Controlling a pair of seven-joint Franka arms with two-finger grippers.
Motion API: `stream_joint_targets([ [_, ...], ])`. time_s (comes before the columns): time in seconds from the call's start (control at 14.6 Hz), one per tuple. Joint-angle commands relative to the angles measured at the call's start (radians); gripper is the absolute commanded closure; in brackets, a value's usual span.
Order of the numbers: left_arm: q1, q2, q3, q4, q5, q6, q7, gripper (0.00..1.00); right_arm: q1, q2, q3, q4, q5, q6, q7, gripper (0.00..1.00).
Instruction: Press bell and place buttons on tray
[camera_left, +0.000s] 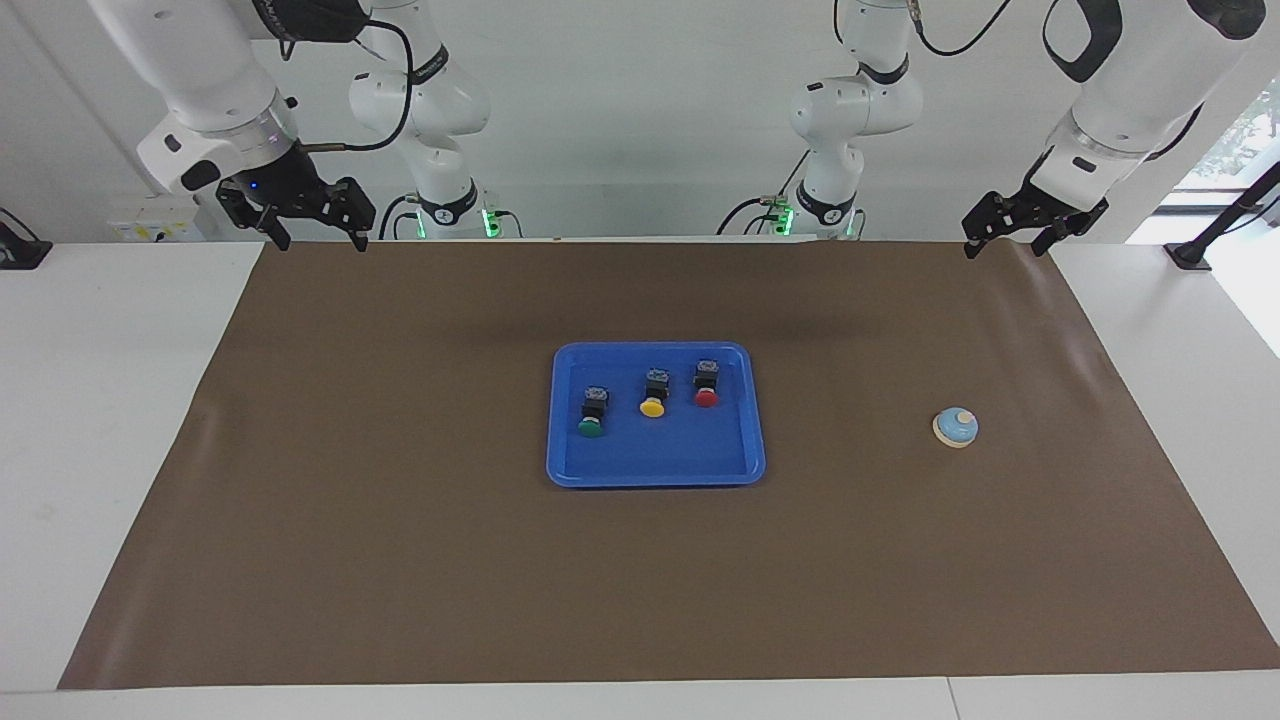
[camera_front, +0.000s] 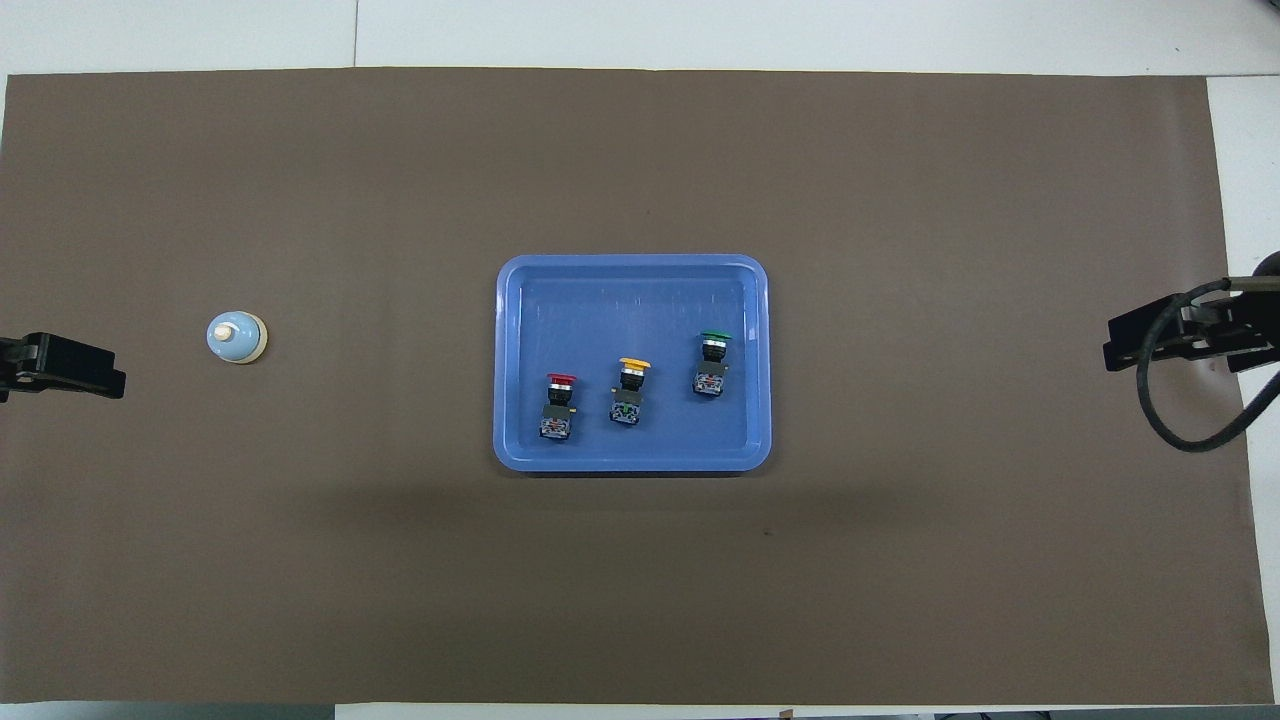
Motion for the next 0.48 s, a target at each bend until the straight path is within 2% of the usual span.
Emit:
stream_joint_targets([
  [0.0, -0.041, 0.081, 0.011, 0.099, 0.014, -0.016, 0.001, 0.0, -0.016, -0.012, 0.008, -0.007, 0.018, -0.014, 0.009, 0.0],
  [0.41, -0.034, 0.083, 0.011, 0.083, 0.016, 0.019, 0.003, 0.0, -0.016, -0.012, 0.009, -0.007, 0.018, -0.014, 0.009, 0.0],
])
